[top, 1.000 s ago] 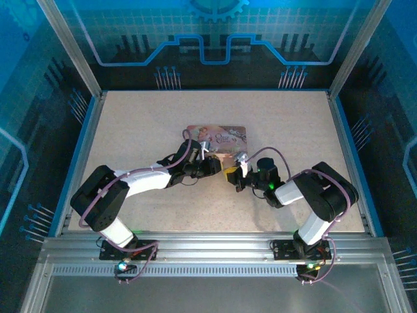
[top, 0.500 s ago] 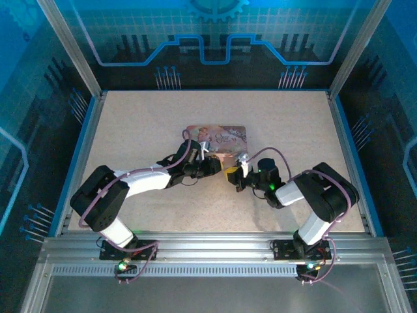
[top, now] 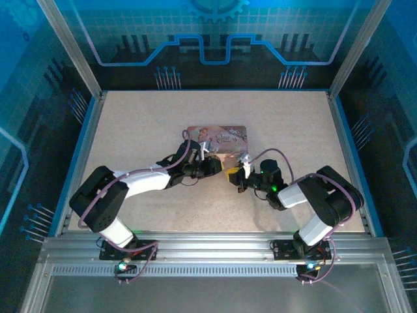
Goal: Unlock the padlock with the key
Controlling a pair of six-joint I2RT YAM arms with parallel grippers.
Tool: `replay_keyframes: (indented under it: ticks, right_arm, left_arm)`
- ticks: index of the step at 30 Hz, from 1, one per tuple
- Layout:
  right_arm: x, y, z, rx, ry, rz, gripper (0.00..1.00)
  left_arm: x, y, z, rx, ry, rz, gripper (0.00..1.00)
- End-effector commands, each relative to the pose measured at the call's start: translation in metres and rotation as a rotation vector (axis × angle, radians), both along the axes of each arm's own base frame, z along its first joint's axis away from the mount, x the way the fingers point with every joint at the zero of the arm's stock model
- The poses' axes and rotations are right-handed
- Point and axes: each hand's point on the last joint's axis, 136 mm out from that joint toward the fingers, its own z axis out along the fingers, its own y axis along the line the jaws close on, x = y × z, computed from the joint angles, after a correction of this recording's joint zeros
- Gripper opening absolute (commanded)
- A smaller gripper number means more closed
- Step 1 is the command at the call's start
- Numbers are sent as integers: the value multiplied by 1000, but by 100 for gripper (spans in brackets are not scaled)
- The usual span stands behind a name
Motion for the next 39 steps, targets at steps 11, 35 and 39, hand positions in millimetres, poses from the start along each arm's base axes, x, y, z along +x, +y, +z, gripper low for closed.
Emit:
replay_keyframes:
  ticks: [11,35,39]
  right_arm:
    - [10,8,19,38,-59,13,0]
    - [10,20,-14,21,45,-21,0]
    - [9,21,-24,13,81,-37,0]
  left_arm:
    - [-2,-10,28,-89,-56,-50,23]
    - [15,-7,-11,-44,-20,-16,23]
    - [17,-6,-18,-35,-17,-12,23]
